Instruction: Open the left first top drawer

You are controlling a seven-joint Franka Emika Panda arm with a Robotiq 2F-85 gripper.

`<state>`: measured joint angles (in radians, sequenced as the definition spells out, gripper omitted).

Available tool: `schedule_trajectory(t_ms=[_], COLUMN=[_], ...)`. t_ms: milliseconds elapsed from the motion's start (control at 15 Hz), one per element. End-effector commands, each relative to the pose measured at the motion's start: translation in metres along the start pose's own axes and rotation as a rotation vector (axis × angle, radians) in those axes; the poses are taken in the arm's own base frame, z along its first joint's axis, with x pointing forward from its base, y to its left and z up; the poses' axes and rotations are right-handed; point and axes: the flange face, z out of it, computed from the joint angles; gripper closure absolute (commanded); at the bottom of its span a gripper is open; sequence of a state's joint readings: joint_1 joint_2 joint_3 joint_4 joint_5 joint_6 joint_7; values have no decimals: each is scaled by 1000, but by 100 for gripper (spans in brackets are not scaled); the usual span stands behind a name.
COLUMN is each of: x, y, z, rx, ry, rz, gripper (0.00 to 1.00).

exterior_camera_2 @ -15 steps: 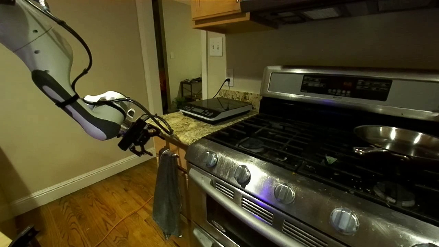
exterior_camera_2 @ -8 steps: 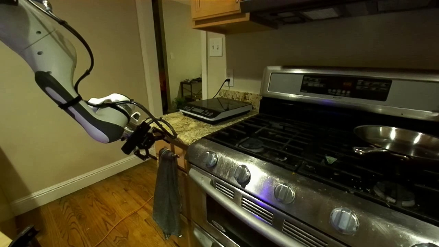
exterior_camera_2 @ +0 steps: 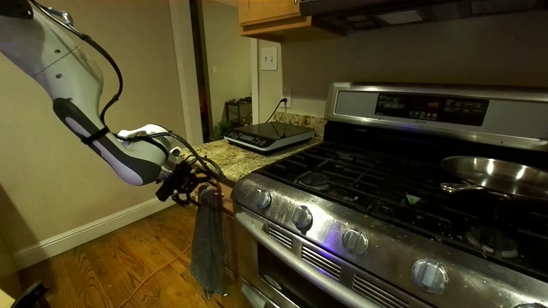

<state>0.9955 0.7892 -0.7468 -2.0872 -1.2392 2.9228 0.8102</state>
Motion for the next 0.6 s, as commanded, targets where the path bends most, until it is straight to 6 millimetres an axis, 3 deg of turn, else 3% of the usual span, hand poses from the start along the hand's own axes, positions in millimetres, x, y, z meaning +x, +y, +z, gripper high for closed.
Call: schedule_trajectory(t_ms=[0,267,533], x=[7,18,24], y=[9,8,3], z=[-5,-23,-19], rx=[-18,-19,18], ry=[49,110,146], rz=[20,22,21], gripper=[0,0,0])
